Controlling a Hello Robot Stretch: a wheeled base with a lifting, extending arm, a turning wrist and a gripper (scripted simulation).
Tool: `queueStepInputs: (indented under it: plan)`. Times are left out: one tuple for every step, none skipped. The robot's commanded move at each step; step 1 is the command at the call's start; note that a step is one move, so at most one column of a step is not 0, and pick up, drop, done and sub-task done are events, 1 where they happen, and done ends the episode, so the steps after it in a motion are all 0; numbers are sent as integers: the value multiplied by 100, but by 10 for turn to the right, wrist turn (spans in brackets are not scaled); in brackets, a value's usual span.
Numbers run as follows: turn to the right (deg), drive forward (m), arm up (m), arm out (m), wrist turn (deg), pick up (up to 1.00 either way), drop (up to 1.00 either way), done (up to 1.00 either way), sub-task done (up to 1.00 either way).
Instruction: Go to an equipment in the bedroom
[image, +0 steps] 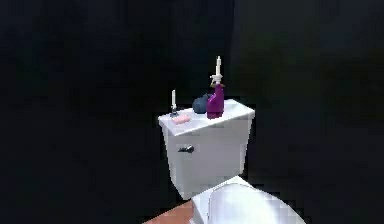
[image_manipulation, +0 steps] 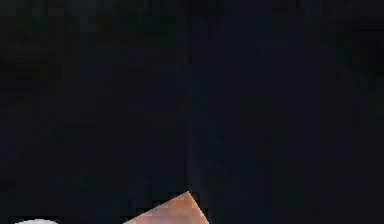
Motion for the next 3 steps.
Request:
queueStepInputs:
  plan:
    - [-450, 0, 0, 0, 0, 0, 0, 0, 0]
    - [-450, 0, 0, 0, 0, 0, 0, 0, 0]
    - [-210, 0, 0, 0, 0, 0, 0, 0, 0]
